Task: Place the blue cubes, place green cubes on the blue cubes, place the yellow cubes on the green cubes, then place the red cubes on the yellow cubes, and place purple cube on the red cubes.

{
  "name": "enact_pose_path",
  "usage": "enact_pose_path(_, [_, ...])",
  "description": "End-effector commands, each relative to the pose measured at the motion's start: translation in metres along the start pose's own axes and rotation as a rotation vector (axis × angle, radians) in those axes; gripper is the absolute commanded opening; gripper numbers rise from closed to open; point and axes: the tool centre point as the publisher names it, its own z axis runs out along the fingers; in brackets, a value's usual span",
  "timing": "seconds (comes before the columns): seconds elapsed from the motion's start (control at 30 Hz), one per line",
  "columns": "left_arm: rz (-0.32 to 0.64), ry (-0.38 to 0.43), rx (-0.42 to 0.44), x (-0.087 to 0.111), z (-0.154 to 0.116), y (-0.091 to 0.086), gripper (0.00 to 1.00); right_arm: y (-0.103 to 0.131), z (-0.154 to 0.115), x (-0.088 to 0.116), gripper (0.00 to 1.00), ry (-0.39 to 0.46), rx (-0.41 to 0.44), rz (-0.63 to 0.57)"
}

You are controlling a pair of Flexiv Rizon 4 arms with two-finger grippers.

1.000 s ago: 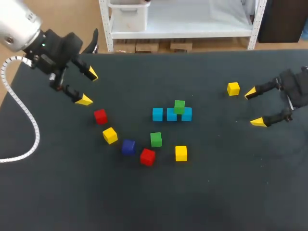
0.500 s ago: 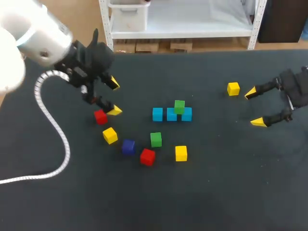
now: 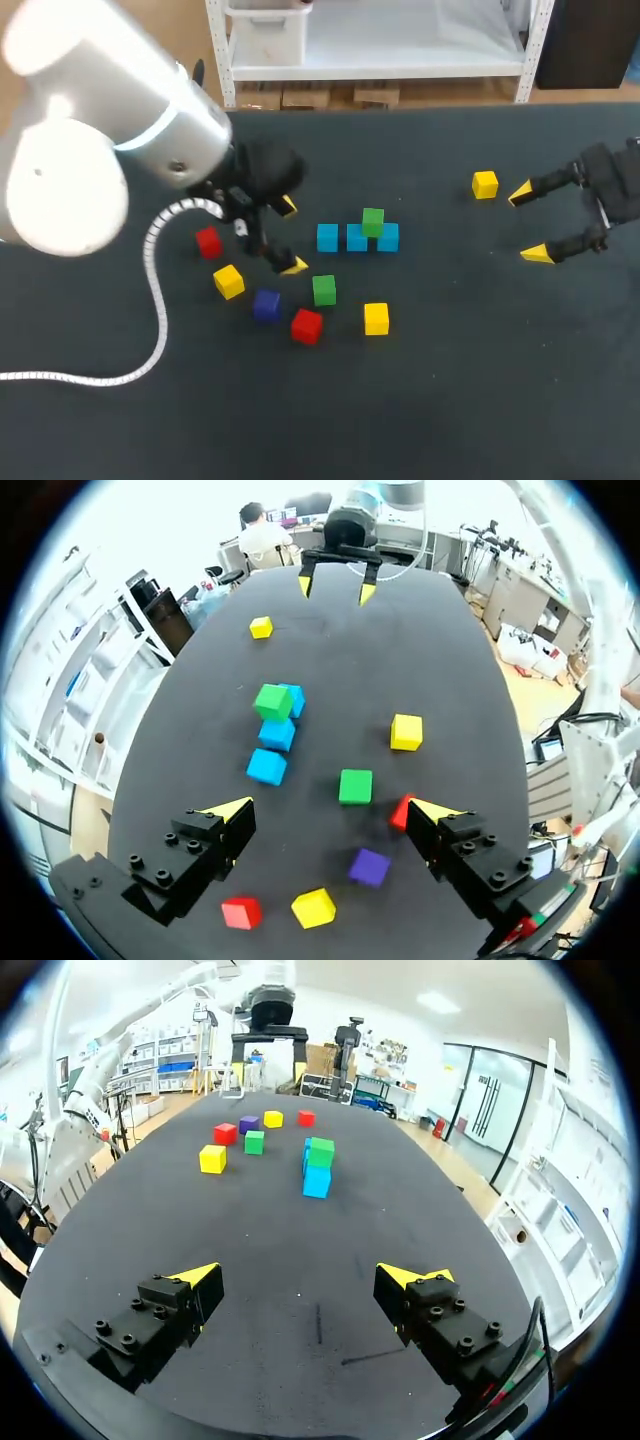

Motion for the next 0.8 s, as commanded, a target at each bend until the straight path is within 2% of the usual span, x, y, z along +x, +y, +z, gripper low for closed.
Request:
enact_pose_path(0.03, [0.016, 0.021, 0.001, -0.009, 0.019, -0.002, 1.0, -0.001, 0.001, 0.001, 1.0, -0.003, 0.0, -0.001])
enact_pose_path(0.43, [0.023, 0.039, 0.003, 0.002, 0.044, -0.002, 1.0, -0.001, 0.001, 0.001, 1.0, -0.003, 0.0, -0.001])
enact_pose_path(0.47, [0.023, 0.041, 0.001, 0.002, 0.045, -0.002, 0.93, -0.001, 0.001, 0.001, 1.0, -0.003, 0.0, -0.001])
enact_pose_path(0.53, [0.021, 0.04, -0.001, 0.003, 0.046, -0.002, 0.94, -0.001, 0.001, 0.001, 1.0, -0.003, 0.0, -0.001])
enact_pose_path(0.6, [0.027, 0.024, 0.002, 0.002, 0.049, -0.004, 0.86, -0.001, 0.001, 0.001, 1.0, -0.003, 0.0, -0.001])
enact_pose_path(0.63, [0.023, 0.011, 0.005, 0.002, 0.049, -0.005, 0.74, -0.001, 0.001, 0.001, 1.0, -0.003, 0.0, -0.001])
enact_pose_path(0.67, [0.025, 0.014, 0.009, 0.001, 0.05, -0.007, 0.46, -0.001, 0.001, 0.001, 1.0, -0.003, 0.0, -0.001])
enact_pose_path(0.7, [0.038, 0.021, 0.013, 0.001, 0.052, -0.009, 0.43, -0.001, 0.001, 0.001, 1.0, -0.003, 0.0, -0.001])
enact_pose_path(0.8, [0.039, 0.013, 0.025, 0.0, 0.053, -0.013, 0.49, -0.001, 0.001, 0.001, 1.0, -0.003, 0.0, -0.001])
